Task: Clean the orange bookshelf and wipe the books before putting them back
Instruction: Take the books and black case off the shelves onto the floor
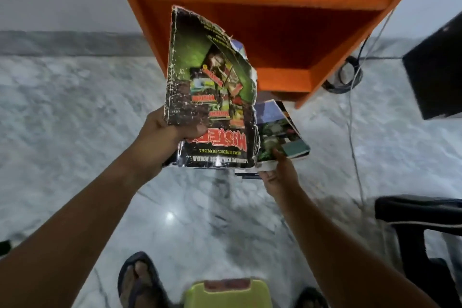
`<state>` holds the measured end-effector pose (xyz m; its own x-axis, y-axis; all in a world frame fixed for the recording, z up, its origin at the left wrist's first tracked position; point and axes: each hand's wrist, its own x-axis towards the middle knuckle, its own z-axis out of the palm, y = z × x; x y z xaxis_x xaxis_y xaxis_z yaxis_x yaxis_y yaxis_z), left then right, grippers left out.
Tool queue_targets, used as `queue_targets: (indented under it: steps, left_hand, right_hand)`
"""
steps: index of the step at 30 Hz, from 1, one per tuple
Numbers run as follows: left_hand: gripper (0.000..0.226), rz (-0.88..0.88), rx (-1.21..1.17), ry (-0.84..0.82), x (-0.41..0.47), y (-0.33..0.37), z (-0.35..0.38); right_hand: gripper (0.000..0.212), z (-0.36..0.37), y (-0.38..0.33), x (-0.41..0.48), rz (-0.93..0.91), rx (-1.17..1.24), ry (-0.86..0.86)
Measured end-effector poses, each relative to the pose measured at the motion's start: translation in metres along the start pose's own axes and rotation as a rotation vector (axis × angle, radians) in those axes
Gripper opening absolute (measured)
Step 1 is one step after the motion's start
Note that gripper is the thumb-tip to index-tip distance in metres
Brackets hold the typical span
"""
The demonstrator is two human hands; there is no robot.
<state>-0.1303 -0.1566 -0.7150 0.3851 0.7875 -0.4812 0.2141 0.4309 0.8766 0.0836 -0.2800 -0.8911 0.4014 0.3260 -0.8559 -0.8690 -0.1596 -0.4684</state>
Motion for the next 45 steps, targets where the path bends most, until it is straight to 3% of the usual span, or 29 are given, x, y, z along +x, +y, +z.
queue_targets:
  steps: [8,13,16,18,21,24,28,30,34,37,41,43,45]
  left_hand:
    - [0.048,-0.042,-0.295,-0.096,0.046,-0.083,0.031]
    - [0.042,-0.175,-0.435,-0.172,0.064,-0.124,0.088]
    - [0.041,-0.235,-0.468,-0.200,0.083,-0.156,0.119]
    - [0.034,-0.294,-0.448,-0.199,0.097,-0.178,0.134]
    - [0.030,-0.385,-0.299,-0.100,0.113,-0.214,0.141]
    - [0.026,-0.366,0.041,0.123,0.125,-0.237,0.146]
    - [0.063,-0.310,0.551,0.233,0.124,-0.225,0.154]
    - [0.078,-0.330,0.648,0.144,0.115,-0.205,0.151]
    - [0.072,-0.250,0.808,-0.018,0.079,-0.131,0.136]
    - [0.077,-0.142,0.861,-0.095,0.037,-0.025,0.117]
    - [0.076,0.014,0.972,-0.103,-0.032,0.133,0.080]
    - [0.071,0.066,0.982,-0.080,-0.075,0.222,0.055]
    - [0.062,0.135,0.994,-0.013,-0.118,0.310,0.030]
  right_hand:
    - [0.049,-0.038,0.076,0.107,-0.038,-0.134,-0.020]
    - [0.037,-0.048,0.075,0.105,-0.075,-0.282,0.205]
    - [0.028,-0.060,0.071,0.101,-0.048,-0.267,0.103]
    - [0.036,-0.072,0.071,0.100,-0.001,-0.129,0.022]
    - [0.041,-0.091,0.071,0.097,0.073,-0.103,-0.115]
    - [0.040,-0.109,0.067,0.095,0.040,-0.150,-0.140]
    - [0.026,-0.103,0.049,0.077,0.108,-0.198,0.092]
    - [0.016,-0.095,0.036,0.058,0.118,-0.274,0.199]
    - [0.023,-0.063,-0.010,-0.007,-0.104,-0.653,0.269]
    - [0.033,-0.008,-0.070,-0.096,-0.170,-0.771,0.122]
    - [0.020,0.077,-0.153,-0.239,-0.263,-0.925,-0.089]
    - [0.038,0.124,-0.193,-0.316,-0.305,-1.003,-0.201]
    - [0.038,0.169,-0.231,-0.392,-0.393,-1.092,-0.311]
